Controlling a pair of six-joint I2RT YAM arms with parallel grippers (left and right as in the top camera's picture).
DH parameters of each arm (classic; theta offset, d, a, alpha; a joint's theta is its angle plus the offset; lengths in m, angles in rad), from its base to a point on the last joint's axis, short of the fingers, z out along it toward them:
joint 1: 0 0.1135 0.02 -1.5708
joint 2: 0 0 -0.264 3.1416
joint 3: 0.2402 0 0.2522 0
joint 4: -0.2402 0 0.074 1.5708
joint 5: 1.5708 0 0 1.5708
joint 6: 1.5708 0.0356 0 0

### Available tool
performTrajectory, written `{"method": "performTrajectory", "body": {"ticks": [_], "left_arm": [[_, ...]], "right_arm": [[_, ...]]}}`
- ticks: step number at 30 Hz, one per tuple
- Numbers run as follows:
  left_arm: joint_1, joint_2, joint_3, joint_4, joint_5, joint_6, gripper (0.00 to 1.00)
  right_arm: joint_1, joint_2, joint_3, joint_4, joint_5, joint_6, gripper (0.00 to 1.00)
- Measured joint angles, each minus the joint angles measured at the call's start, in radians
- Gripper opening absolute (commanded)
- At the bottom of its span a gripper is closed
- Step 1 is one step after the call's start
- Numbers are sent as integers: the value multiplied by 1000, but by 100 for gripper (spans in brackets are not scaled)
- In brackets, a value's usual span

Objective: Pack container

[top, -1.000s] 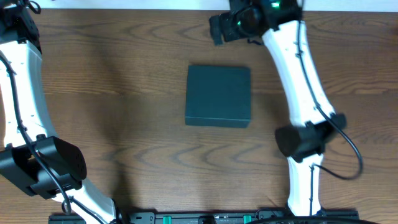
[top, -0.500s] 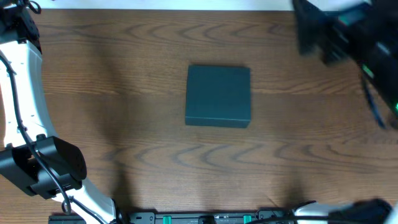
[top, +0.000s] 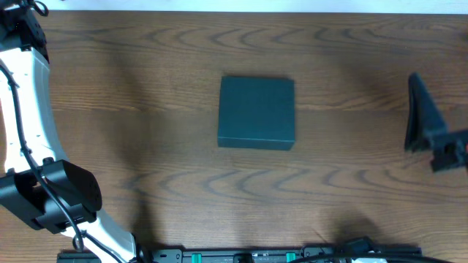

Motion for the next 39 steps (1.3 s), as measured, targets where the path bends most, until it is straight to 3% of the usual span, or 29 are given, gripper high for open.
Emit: {"method": "performTrajectory", "body": {"ticks": [9,18,29,39], "left_arm": [[0,0,0,0,0,0,98],[0,0,0,0,1,0,100],[0,0,0,0,0,0,99],[0,0,0,0,0,0,98]], "right_arm": [[-40,-353,-763,431,-8,0,99],[-90,-612,-1307,761,-63,2,99],[-273,-782,-1590,920,-179,81,99],[-281,-864,-1732,922,-217,161,99]]}}
